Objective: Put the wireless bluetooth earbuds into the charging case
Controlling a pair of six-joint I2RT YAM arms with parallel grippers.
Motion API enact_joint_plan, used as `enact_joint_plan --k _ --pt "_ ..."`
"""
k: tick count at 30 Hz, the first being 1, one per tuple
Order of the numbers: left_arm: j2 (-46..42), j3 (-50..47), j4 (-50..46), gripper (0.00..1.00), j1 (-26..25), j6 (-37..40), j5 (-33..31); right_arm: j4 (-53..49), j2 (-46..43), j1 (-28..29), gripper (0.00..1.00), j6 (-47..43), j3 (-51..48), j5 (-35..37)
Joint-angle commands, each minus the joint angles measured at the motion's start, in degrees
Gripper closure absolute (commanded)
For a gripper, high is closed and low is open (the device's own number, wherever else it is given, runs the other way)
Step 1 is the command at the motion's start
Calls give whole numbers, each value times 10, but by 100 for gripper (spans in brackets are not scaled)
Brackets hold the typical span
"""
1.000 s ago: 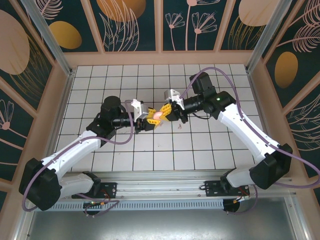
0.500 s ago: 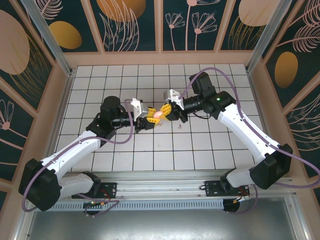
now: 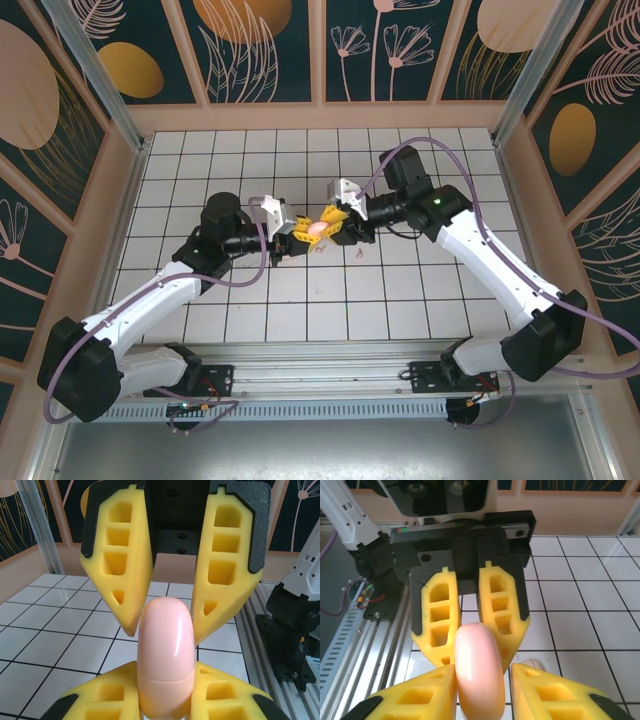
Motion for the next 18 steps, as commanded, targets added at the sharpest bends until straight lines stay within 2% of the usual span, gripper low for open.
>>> enact_joint_plan --k 1,10,18 --pt "-8 2 4 87 -4 10 17 58 -24 -7 65 32 -15 66" --pt "0 -4 -2 87 -9 12 9 142 -49 -39 58 118 -47 51" --pt "5 -4 -2 86 -10 19 6 164 -48 -56 57 178 -62 54"
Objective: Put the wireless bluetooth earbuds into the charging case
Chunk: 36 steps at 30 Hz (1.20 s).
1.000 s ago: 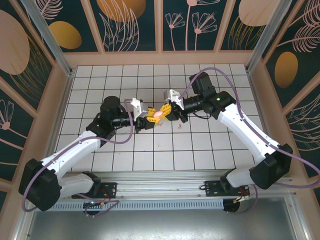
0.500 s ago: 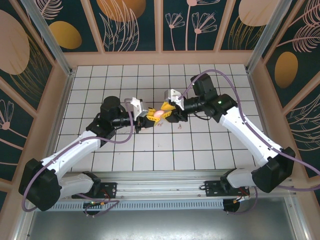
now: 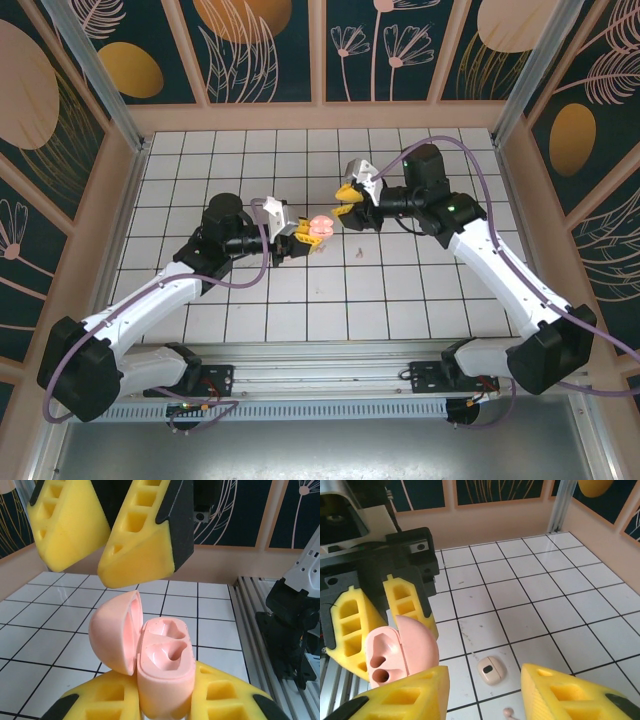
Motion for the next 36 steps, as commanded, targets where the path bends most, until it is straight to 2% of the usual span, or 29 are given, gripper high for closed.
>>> enact_joint_plan --k 1,6,12,19,25,36 --pt "4 -5 4 86 -3 12 12 40 -11 -10 57 54 -9 -6" --pt "9 -30 33 87 -3 -8 -13 46 -28 -27 56 128 -19 0" --pt "26 -74 64 86 -3 -31 -91 -56 -22 -33 56 244 -40 123" --pt "44 -112 91 87 -3 -67 -130 -147 38 -33 56 360 -68 228" --pt "49 -123 101 87 -4 -81 -137 -186 143 -33 53 379 -29 240" --pt "34 -129 92 87 -4 -82 -154 -174 300 -16 52 337 50 228"
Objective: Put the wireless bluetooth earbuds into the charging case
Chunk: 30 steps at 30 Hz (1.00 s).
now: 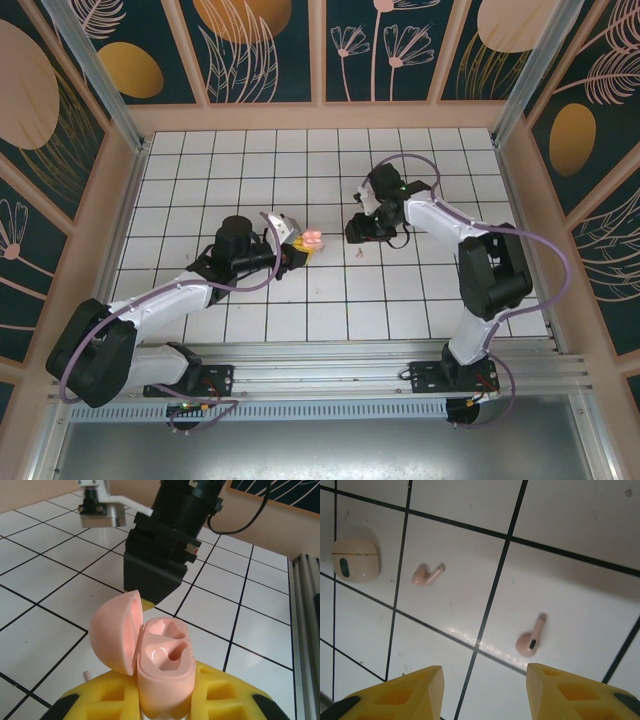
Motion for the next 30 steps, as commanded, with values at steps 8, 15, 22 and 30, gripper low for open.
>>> enact_joint_plan --k 8,15,22,30 --pt "-13 -7 12 86 -2 -5 -11 4 90 20 52 -34 53 -8" --pt "-12 -6 9 86 -3 -5 -11 14 120 23 52 -44 61 -15" --pt "-12 -5 5 86 -3 -2 -16 22 143 24 52 -47 71 -6" --pt "-6 0 3 86 -1 -1 -10 13 118 16 52 -31 38 43"
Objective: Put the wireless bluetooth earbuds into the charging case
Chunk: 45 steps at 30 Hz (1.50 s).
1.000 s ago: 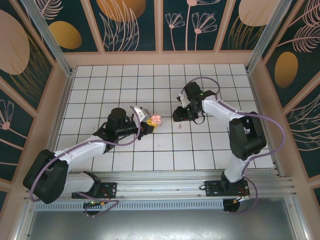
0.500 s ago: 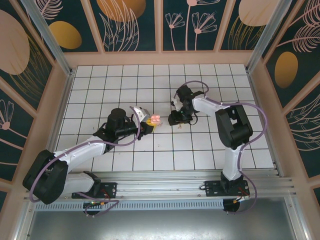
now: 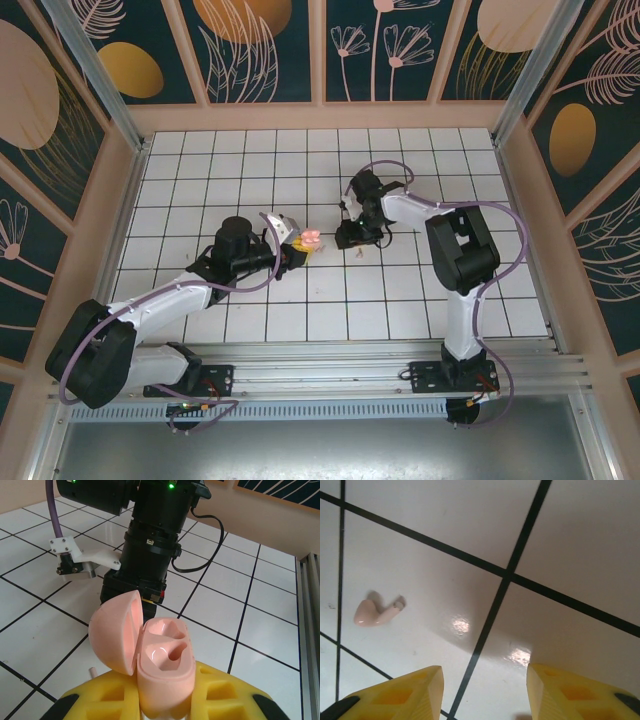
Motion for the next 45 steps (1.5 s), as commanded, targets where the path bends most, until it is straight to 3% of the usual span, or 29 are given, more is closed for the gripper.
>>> enact_joint_plan --k 1,12,21,36,45 --pt "-1 6 3 86 -3 -1 4 -6 -19 -4 52 12 -20 28" --pt "5 20 -8 86 -3 -2 6 -24 -76 -5 52 48 -76 31" --pt "5 22 -9 86 -3 -8 9 -64 -118 -5 49 18 -43 56" --pt "5 29 -16 86 -2 -12 2 -67 -33 -9 49 -34 15 60" --pt "5 26 -21 85 -3 -8 0 -74 -52 -8 51 -27 -47 27"
